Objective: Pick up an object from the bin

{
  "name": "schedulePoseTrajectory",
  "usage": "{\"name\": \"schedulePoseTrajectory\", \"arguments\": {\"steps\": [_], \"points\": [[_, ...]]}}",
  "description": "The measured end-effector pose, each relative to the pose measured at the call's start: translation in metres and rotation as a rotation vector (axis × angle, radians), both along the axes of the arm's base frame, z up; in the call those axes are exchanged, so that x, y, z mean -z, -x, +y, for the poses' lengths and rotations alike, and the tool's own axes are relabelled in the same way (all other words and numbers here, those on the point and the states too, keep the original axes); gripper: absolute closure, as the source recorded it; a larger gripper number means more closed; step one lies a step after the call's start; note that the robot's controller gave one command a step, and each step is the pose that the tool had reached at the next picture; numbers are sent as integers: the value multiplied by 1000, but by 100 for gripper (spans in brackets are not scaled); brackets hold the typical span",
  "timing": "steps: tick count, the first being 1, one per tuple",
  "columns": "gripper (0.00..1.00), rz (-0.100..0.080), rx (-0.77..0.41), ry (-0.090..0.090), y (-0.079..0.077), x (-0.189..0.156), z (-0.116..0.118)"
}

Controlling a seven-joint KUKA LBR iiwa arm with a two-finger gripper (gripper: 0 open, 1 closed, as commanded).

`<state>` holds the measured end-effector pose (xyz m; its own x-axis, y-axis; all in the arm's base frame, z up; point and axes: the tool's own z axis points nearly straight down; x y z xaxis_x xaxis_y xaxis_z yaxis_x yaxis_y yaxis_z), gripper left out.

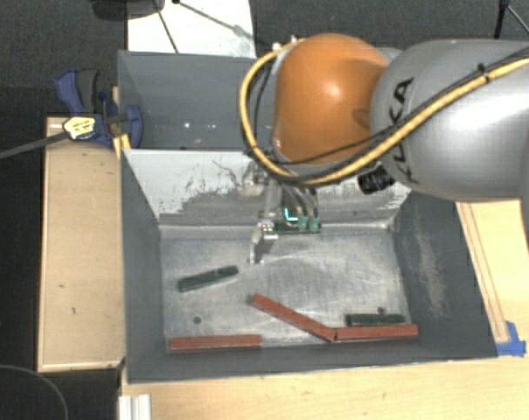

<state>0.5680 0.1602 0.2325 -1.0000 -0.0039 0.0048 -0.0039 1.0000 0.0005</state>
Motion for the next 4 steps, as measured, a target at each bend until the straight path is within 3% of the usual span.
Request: {"name": "schedulePoseTrajectory", "arguments": {"steps": [1, 2, 3, 4], "points": [[0, -8, 4, -1, -2, -4, -1], [0, -14, -3, -3, -1, 47, 2], [100, -6, 10, -1, 14, 134, 4], [0, -6, 15, -1, 14, 134, 4]]}}
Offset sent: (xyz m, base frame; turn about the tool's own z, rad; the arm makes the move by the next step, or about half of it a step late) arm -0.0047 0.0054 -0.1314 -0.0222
